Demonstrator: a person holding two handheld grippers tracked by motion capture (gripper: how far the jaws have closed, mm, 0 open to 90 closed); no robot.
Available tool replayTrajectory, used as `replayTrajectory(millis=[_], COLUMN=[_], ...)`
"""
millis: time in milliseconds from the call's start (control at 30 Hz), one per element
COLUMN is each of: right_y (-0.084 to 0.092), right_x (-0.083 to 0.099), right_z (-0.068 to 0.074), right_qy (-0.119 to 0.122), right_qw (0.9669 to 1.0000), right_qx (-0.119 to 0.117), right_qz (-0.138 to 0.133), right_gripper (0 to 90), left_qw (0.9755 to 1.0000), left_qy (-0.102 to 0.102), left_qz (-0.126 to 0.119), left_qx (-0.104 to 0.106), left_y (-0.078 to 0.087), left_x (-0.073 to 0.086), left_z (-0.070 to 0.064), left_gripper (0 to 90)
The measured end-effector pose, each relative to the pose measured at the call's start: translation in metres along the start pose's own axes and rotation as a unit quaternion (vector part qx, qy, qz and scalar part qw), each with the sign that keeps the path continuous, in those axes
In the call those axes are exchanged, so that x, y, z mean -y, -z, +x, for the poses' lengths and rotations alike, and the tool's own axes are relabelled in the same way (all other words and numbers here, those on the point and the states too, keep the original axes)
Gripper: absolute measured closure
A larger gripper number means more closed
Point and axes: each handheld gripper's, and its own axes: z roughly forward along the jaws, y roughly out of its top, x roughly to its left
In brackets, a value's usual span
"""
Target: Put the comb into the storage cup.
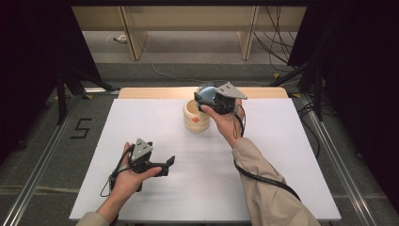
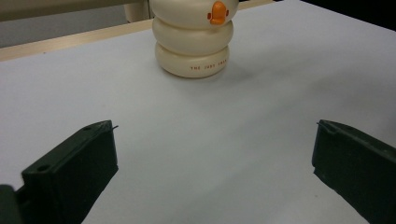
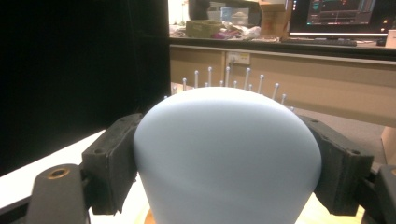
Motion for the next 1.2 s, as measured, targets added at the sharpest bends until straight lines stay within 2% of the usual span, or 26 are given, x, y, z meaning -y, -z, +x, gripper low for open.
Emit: replayTrajectory(millis=[267,567,767,900,1200], right_y=[0.0030,0.0039,0.0052,0.0052,0.0086], right_x=[0.0001,-0.0010,-0.0014,-0.0014,0.0005], right_z=[0.0009,0.0022,0.0018,0.0022,0.0042], right_qy=[0.001,-0.010,-0.013,-0.012,-0.008], right_qw=[1.0000,0.9995,0.9990,0.9979,0.9969], right_qx=[-0.004,-0.010,-0.013,-0.026,-0.034], right_qz=[0.006,0.027,0.042,0.058,0.071], right_gripper=[20.7,17.9,12.8,6.2,3.1], left_qw=[1.0000,1.0000,1.0000,1.0000,1.0000], left_qy=[0.000,0.001,0.001,0.002,0.002], left_qz=[0.000,0.001,0.002,0.002,0.001], left_qx=[-0.001,-0.002,-0.002,-0.003,-0.004], left_y=[-0.0001,0.0000,-0.0004,-0.0004,-0.0006], left_x=[0.0002,0.0005,0.0007,0.0010,0.0011], left_z=[0.0000,0.0007,0.0007,0.0013,0.0011], left_gripper=[0.0,0.0,0.0,0.0,0.0])
